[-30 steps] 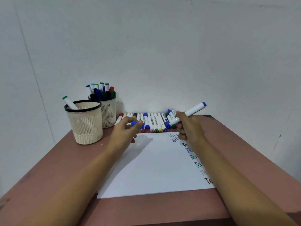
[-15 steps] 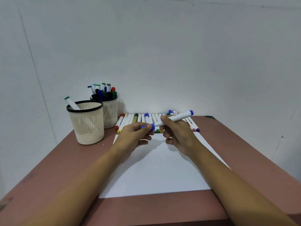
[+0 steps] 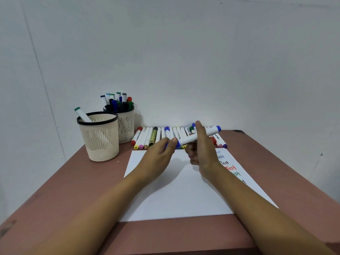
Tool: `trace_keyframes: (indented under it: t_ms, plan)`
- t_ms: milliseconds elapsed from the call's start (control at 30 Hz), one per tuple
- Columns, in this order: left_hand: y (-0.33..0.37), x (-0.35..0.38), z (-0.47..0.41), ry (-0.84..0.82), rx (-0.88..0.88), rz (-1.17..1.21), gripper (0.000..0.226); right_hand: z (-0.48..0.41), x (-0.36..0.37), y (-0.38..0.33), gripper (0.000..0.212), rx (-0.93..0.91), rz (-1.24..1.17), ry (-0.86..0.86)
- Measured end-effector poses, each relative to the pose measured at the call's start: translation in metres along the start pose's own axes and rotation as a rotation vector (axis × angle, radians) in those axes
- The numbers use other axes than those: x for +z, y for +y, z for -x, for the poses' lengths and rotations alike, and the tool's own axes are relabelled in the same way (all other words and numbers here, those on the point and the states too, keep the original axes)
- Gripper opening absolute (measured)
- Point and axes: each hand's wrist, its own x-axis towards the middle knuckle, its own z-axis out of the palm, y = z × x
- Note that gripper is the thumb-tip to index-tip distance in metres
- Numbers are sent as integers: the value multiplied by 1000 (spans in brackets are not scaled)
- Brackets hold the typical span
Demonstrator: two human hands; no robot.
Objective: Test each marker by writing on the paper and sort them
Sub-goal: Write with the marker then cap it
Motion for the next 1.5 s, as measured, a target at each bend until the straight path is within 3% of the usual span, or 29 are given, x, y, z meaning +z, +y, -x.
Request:
trace_keyframes:
  t_ms: [100, 167, 300, 467, 633, 800, 967, 1133, 1200, 1267, 1400, 1500]
  plan:
    - [10, 4, 2, 139, -20, -13, 46, 3, 8, 2, 37, -41, -87, 58]
    - [17, 5, 1, 162, -139, 140, 41, 5, 12, 1, 32, -73, -176, 63]
    - [27, 3, 0, 49, -400, 412, 42, 10, 15, 0, 33, -161, -269, 54]
    - [30, -2, 2, -116, -486, 504, 43, 15, 14, 1, 39, -244, -284, 44]
    - [25, -6, 6, -195, -507, 581, 45, 17, 15, 3, 41, -326, -235, 43]
    - [25, -7, 2, -135, -478, 563, 47, 10, 13, 5, 36, -277, -218, 52]
    - [16, -12, -2, -181, -358, 503, 28, -9, -1, 7, 25, -249, -54, 63]
    - [10, -27, -6, 81, -179, 398, 15, -26, -16, 6, 34, -169, 13, 179]
    - [9, -33, -8, 181, -110, 375, 11, -31, -20, 10, 30, -168, 143, 255]
    - [10, -38, -9, 234, -82, 407, 9, -32, -21, 18, 26, -229, 425, 278]
    - [17, -56, -18, 323, 44, 213, 13, -32, -24, 39, 26, -317, 1219, 159]
    - [26, -83, -31, 423, 115, 55, 20, -32, -24, 43, 29, -315, 1433, 77]
